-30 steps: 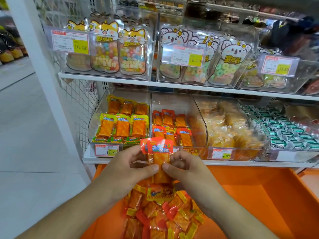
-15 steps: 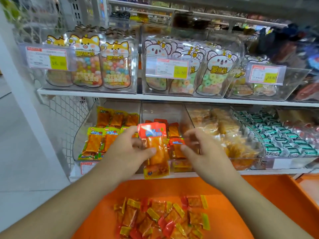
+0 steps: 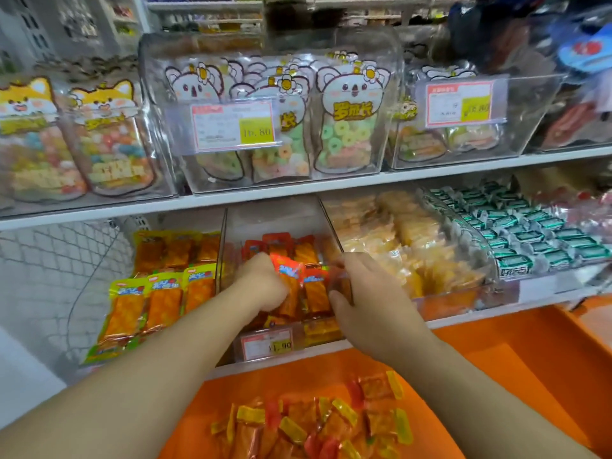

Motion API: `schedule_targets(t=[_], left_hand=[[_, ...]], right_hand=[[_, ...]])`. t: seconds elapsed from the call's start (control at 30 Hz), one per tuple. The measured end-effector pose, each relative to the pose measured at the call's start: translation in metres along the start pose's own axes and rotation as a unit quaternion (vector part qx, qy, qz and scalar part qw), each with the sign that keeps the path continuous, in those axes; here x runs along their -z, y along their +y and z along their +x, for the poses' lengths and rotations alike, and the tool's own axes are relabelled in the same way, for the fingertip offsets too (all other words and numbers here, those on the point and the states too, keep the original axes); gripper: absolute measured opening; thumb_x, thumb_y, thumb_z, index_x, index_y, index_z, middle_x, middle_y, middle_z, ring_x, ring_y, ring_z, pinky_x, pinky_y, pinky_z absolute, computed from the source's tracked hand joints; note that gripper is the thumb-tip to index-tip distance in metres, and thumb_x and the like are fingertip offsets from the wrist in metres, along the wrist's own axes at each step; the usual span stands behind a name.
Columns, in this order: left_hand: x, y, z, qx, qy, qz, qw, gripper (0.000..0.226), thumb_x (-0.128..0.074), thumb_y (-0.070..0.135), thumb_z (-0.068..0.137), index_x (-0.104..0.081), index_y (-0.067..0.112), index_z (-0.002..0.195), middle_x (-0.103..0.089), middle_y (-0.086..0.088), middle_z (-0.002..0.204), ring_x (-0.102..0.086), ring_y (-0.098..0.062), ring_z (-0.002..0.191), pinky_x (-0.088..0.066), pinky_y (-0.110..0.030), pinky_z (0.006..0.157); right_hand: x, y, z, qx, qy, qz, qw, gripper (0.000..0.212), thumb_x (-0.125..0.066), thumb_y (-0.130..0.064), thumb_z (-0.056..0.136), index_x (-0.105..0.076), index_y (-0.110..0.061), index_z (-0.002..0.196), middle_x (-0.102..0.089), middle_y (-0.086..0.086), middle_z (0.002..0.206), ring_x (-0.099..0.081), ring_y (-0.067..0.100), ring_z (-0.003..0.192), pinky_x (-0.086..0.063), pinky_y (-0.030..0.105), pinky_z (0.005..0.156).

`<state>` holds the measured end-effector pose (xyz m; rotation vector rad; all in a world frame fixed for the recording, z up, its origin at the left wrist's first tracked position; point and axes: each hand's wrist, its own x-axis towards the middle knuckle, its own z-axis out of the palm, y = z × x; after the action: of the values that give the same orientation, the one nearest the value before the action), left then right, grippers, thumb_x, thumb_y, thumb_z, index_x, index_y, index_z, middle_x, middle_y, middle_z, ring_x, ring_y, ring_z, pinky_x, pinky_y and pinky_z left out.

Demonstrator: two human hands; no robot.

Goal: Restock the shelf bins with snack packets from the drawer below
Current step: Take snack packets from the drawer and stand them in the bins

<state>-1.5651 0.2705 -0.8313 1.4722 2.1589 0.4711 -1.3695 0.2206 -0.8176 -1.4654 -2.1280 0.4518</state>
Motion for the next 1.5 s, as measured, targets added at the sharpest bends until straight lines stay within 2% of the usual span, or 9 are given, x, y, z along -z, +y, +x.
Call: schedule_targets(t=[0.2, 0.5, 0.63, 0.77, 1.03, 1.23, 1.33, 1.4, 1.5], left_hand=[[-0.021, -0.014, 0.001, 0.001, 0.015, -0.004, 1.000, 0.032, -0.074, 0.020, 0.072, -0.057, 0.019, 0.099, -0.072, -0.008, 0.098, -0.070, -0.030, 0.093, -0.059, -0.038, 0.083], [-0.014, -0.012, -0.013, 0.003, 0.043, 0.034, 0.998, 0.045, -0.084, 0.031, 0.082, -0.059, 0.022, 0.118, -0.071, -0.003, 0.106, -0.068, -0.028, 0.102, -0.059, -0.039, 0.087], [-0.013, -0.009, -0.016, 0.021, 0.088, 0.029, 0.995, 0.029, -0.076, 0.024, 0.090, -0.061, 0.018, 0.115, -0.068, -0.006, 0.109, -0.067, -0.030, 0.102, -0.054, -0.034, 0.074], [-0.016, -0.007, -0.021, 0.011, 0.068, 0.048, 0.996, 0.012, -0.074, 0.022, 0.092, -0.066, 0.019, 0.100, -0.070, -0.005, 0.103, -0.068, -0.026, 0.093, -0.061, -0.037, 0.078], [-0.012, -0.010, -0.030, -0.024, 0.029, 0.075, 0.996, 0.045, -0.081, 0.026, 0.088, -0.065, 0.026, 0.129, -0.067, -0.002, 0.126, -0.064, -0.027, 0.116, -0.058, -0.039, 0.095], [-0.007, -0.009, -0.032, -0.017, -0.009, 0.105, 0.994, 0.020, -0.073, 0.026, 0.090, -0.073, 0.021, 0.110, -0.070, 0.001, 0.099, -0.067, -0.018, 0.087, -0.063, -0.035, 0.078], [-0.005, -0.008, -0.035, -0.020, -0.029, 0.070, 0.997, 0.029, -0.072, 0.031, 0.093, -0.065, 0.021, 0.119, -0.064, 0.009, 0.092, -0.058, -0.007, 0.075, -0.054, -0.024, 0.062], [-0.005, -0.006, -0.041, -0.032, -0.031, 0.034, 0.998, 0.046, -0.071, 0.035, 0.095, -0.058, 0.024, 0.137, -0.066, 0.009, 0.107, -0.054, -0.004, 0.075, -0.044, -0.018, 0.059], [-0.004, -0.007, -0.055, -0.061, 0.002, -0.012, 0.998, 0.058, -0.070, 0.038, 0.097, -0.049, 0.027, 0.150, -0.062, 0.004, 0.138, -0.055, -0.006, 0.093, -0.046, -0.018, 0.076]], right_hand=[[0.001, 0.002, -0.003, 0.011, 0.000, 0.011, 1.000, 0.047, -0.063, -0.022, 0.097, -0.048, -0.022, 0.142, -0.052, -0.006, 0.136, -0.054, 0.019, 0.124, -0.050, 0.037, 0.103], [0.005, -0.002, -0.006, 0.000, -0.005, 0.010, 1.000, 0.050, -0.060, -0.021, 0.099, -0.044, -0.025, 0.146, -0.049, -0.009, 0.140, -0.050, 0.016, 0.127, -0.049, 0.034, 0.106], [0.005, -0.002, -0.006, -0.003, -0.008, 0.010, 1.000, 0.053, -0.061, -0.017, 0.097, -0.043, -0.025, 0.146, -0.048, -0.009, 0.142, -0.049, 0.017, 0.128, -0.049, 0.034, 0.106], [0.003, 0.000, -0.005, 0.006, -0.005, 0.012, 1.000, 0.051, -0.060, -0.015, 0.097, -0.044, -0.024, 0.145, -0.050, -0.008, 0.139, -0.051, 0.017, 0.125, -0.052, 0.036, 0.103], [0.004, 0.000, -0.006, 0.004, -0.006, 0.012, 1.000, 0.054, -0.060, -0.014, 0.096, -0.043, -0.024, 0.147, -0.050, -0.009, 0.141, -0.049, 0.017, 0.128, -0.051, 0.037, 0.106], [0.003, -0.002, -0.006, 0.001, -0.014, 0.015, 1.000, 0.059, -0.062, -0.013, 0.095, -0.042, -0.025, 0.149, -0.049, -0.010, 0.143, -0.048, 0.016, 0.132, -0.051, 0.037, 0.108], [0.002, -0.001, -0.006, 0.005, -0.014, 0.015, 1.000, 0.059, -0.063, -0.014, 0.095, -0.042, -0.025, 0.149, -0.048, -0.010, 0.144, -0.047, 0.015, 0.132, -0.050, 0.036, 0.109], [0.003, 0.001, -0.006, 0.008, -0.015, 0.017, 1.000, 0.060, -0.063, -0.014, 0.095, -0.041, -0.025, 0.150, -0.048, -0.010, 0.145, -0.047, 0.015, 0.134, -0.050, 0.036, 0.109], [0.005, 0.001, -0.008, 0.016, -0.024, 0.020, 0.999, 0.061, -0.063, -0.016, 0.095, -0.042, -0.025, 0.151, -0.048, -0.009, 0.146, -0.045, 0.015, 0.136, -0.047, 0.034, 0.111]])
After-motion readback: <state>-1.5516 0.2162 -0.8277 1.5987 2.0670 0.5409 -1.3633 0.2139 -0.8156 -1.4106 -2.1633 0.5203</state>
